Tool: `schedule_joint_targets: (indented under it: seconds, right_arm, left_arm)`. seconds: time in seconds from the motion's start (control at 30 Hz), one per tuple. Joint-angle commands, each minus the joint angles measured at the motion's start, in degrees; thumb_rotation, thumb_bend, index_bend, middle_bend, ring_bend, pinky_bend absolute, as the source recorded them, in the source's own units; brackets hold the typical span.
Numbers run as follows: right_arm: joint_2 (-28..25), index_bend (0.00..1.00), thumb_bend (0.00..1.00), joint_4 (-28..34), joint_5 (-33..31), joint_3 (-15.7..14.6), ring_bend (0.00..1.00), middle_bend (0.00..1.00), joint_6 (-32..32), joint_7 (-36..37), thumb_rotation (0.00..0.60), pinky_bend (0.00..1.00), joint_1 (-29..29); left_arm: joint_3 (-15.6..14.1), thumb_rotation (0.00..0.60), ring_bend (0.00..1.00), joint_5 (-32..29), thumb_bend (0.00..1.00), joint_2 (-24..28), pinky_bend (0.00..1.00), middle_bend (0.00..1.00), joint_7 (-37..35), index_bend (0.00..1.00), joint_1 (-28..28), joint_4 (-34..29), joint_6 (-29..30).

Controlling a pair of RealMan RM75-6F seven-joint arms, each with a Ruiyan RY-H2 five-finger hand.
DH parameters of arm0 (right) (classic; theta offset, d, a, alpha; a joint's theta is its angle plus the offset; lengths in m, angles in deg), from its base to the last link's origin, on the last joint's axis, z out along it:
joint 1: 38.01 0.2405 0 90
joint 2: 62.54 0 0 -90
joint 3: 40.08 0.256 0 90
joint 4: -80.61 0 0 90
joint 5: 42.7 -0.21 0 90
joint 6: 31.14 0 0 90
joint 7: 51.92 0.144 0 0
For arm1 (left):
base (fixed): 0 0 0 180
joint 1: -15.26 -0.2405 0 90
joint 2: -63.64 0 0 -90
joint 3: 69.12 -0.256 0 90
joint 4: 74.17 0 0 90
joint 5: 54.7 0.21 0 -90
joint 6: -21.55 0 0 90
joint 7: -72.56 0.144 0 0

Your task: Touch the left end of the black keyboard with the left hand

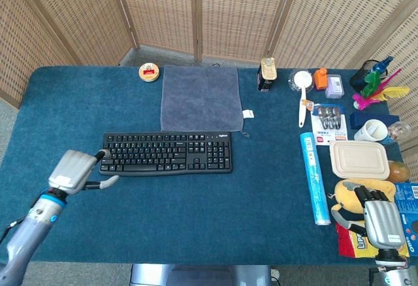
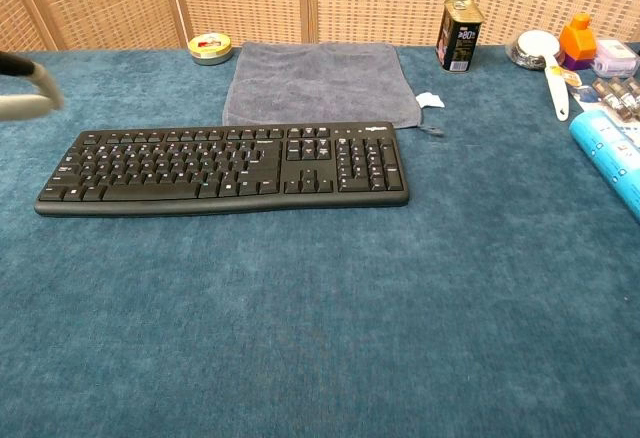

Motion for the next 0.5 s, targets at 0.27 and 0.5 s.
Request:
schedule_joint_targets:
  seconds: [0.27, 0.5]
  right_arm:
    - [0.4, 0.27, 0.26, -1.1, -0.8, 0.1, 0.39, 0.37, -0.7, 0.4, 0.000, 0.34, 0.0]
    - [0.7, 0.27, 0.26, -1.5, -1.4, 0.2, 0.39, 0.37, -1.1, 0.4, 0.000, 0.34, -0.1]
  left_arm:
    - [0.4, 0.000, 1.00, -13.4, 0.14, -9.3, 1.00, 1.00, 7.4, 0.26, 9.0, 6.6, -5.7]
    - [-0.5, 0.000, 1.00, -19.2, 0.14, -12.4, 1.00, 1.00, 9.4, 0.26, 12.6, 10.1, -6.6]
